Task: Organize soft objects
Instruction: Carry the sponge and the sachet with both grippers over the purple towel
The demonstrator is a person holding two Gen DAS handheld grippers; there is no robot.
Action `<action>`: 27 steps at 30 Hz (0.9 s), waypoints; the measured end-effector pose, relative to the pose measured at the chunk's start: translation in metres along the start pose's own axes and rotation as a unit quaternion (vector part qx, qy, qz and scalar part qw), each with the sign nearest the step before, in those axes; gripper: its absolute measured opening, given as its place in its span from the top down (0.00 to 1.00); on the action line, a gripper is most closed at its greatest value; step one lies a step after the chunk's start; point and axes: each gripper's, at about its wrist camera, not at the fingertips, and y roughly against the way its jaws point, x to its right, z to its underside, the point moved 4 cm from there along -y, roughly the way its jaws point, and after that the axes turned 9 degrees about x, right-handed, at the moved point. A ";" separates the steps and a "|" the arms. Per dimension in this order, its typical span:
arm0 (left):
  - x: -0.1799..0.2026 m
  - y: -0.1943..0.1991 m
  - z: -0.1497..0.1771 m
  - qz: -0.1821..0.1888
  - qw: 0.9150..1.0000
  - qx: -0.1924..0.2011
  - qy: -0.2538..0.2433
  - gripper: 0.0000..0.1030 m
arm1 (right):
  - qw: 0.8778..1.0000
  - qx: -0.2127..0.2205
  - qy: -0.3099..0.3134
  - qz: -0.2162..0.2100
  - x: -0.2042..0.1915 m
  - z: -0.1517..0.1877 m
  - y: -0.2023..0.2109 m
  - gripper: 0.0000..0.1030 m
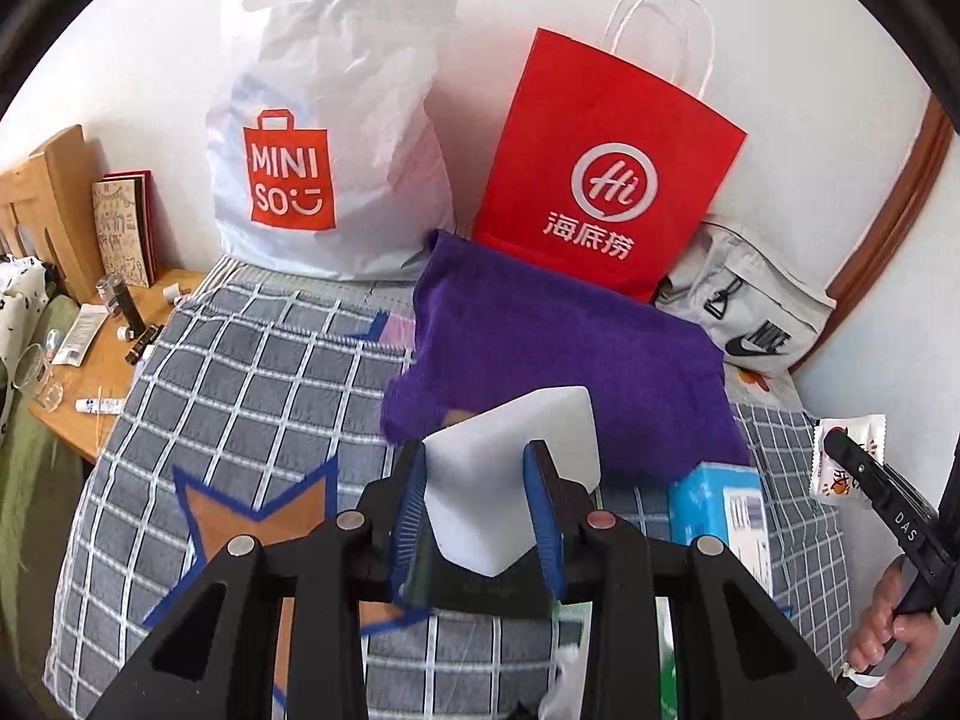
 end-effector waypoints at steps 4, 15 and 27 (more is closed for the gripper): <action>-0.001 -0.023 -0.011 -0.007 1.000 -0.010 0.005 0.69 | 1.000 -0.007 -0.008 -0.006 0.007 -0.011 -0.029 0.96; 0.004 -0.083 -0.045 -0.010 0.999 -0.025 0.020 0.69 | 0.999 -0.029 0.001 -0.015 0.018 -0.031 -0.096 0.96; 0.013 -0.152 -0.071 -0.006 0.998 -0.051 0.041 0.69 | 0.999 -0.050 0.001 -0.019 0.032 -0.045 -0.161 0.96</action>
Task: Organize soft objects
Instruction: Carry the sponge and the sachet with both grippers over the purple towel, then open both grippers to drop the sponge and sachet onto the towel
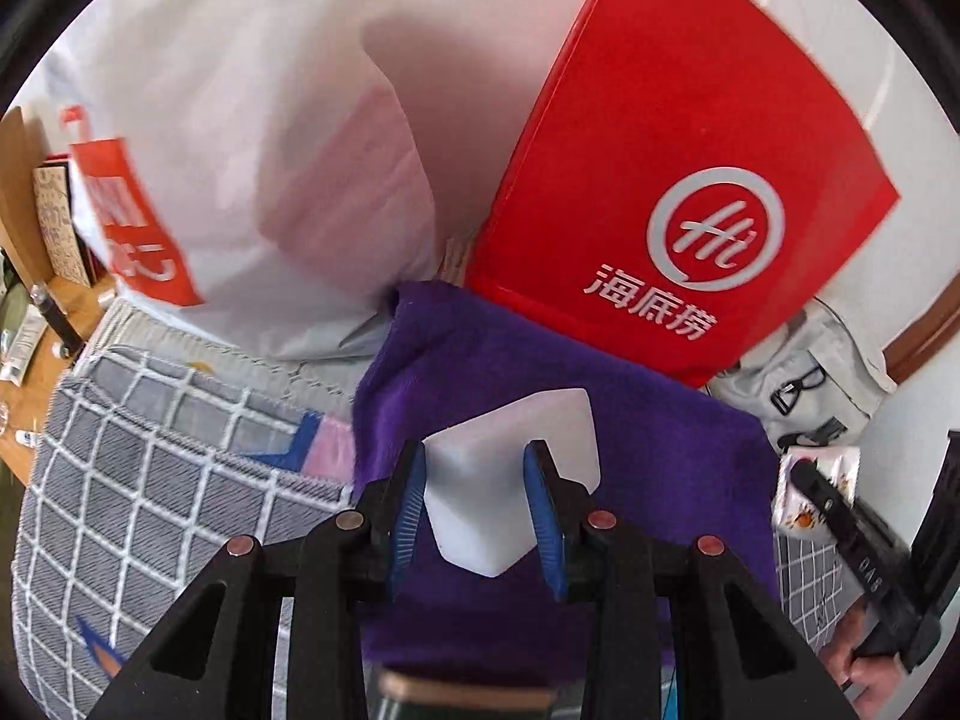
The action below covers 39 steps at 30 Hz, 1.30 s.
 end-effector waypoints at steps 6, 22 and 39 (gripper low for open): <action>0.007 -0.030 -0.004 0.024 1.000 -0.017 0.006 0.68 | 0.999 -0.036 -0.010 -0.006 0.013 0.015 -0.031 0.96; 0.015 -0.066 -0.002 0.044 0.998 -0.040 0.015 0.67 | 0.994 -0.087 -0.045 -0.044 0.026 0.033 -0.064 0.93; 0.014 -0.053 -0.006 0.009 0.999 -0.033 -0.015 0.43 | 0.998 -0.063 -0.018 0.017 0.034 0.025 -0.040 0.40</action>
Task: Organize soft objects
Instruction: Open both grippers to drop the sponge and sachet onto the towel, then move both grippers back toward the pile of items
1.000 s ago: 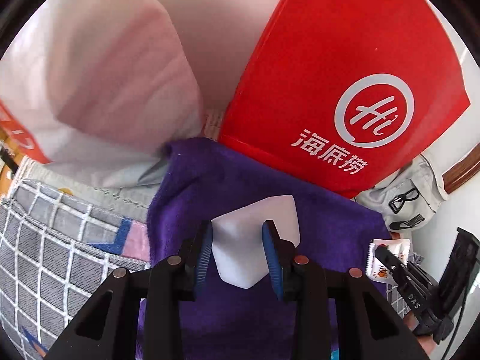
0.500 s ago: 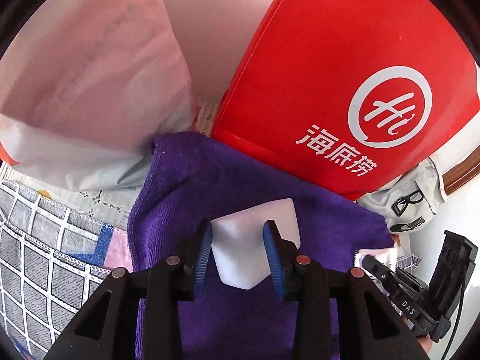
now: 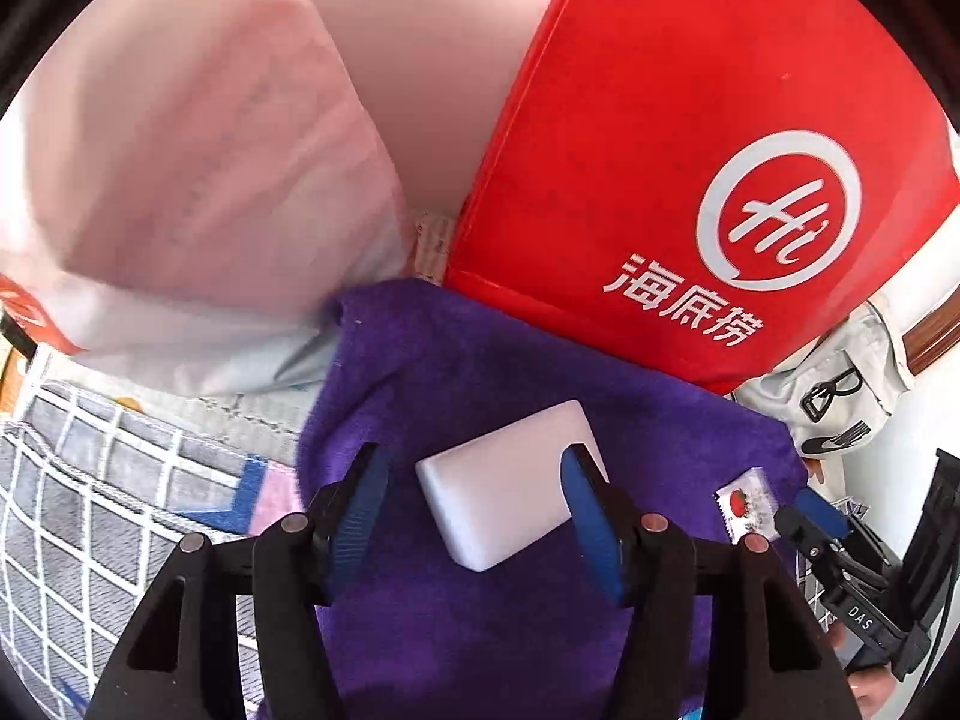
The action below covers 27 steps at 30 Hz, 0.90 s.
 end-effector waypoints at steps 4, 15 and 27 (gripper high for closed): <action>-0.006 0.026 0.001 -0.015 0.999 0.026 -0.009 0.43 | 1.000 0.025 -0.004 0.017 -0.003 -0.002 0.019 0.40; -0.017 0.106 0.036 -0.036 0.995 0.078 -0.046 0.44 | 0.999 0.037 0.000 0.019 -0.029 0.029 0.094 0.40; -0.031 0.173 0.113 -0.003 0.997 0.046 -0.054 0.43 | 0.999 0.032 0.036 -0.015 -0.095 0.102 0.170 0.40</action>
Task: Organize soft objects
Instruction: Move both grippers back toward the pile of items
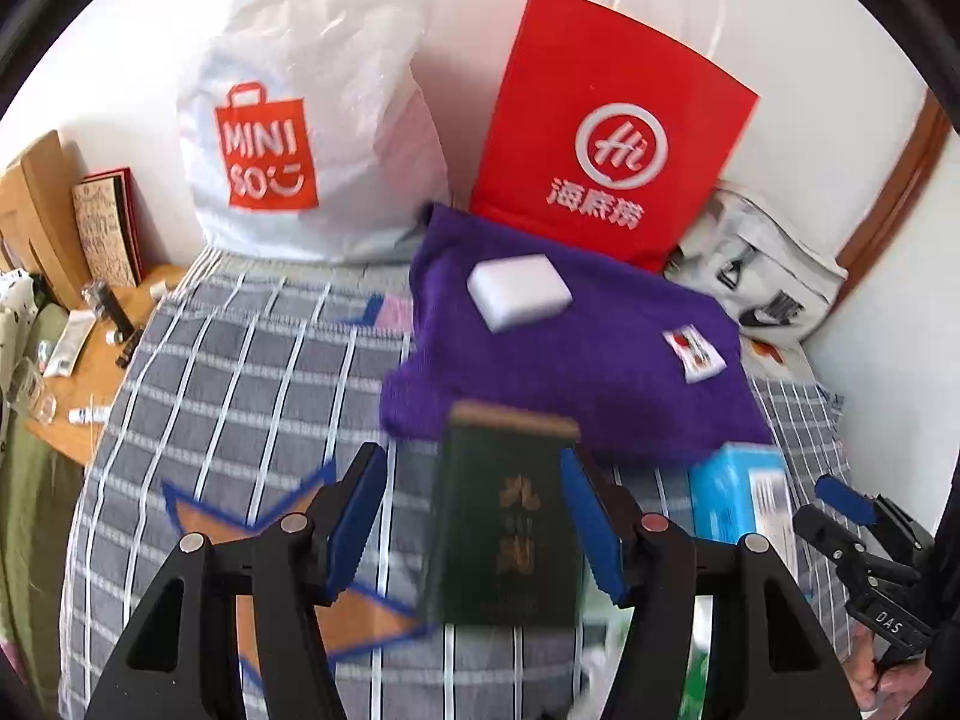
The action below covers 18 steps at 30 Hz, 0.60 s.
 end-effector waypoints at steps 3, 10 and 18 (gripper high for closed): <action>0.002 0.016 0.018 0.010 1.000 0.001 -0.001 0.43 | 1.000 0.012 0.007 -0.013 -0.012 0.014 0.028 0.40; 0.004 0.039 0.053 0.015 1.000 0.004 0.011 0.42 | 0.997 0.031 0.056 -0.048 -0.038 0.066 0.079 0.40; -0.005 0.043 0.093 0.004 0.999 -0.002 0.034 0.35 | 0.995 -0.001 0.062 -0.076 -0.035 0.126 0.060 0.39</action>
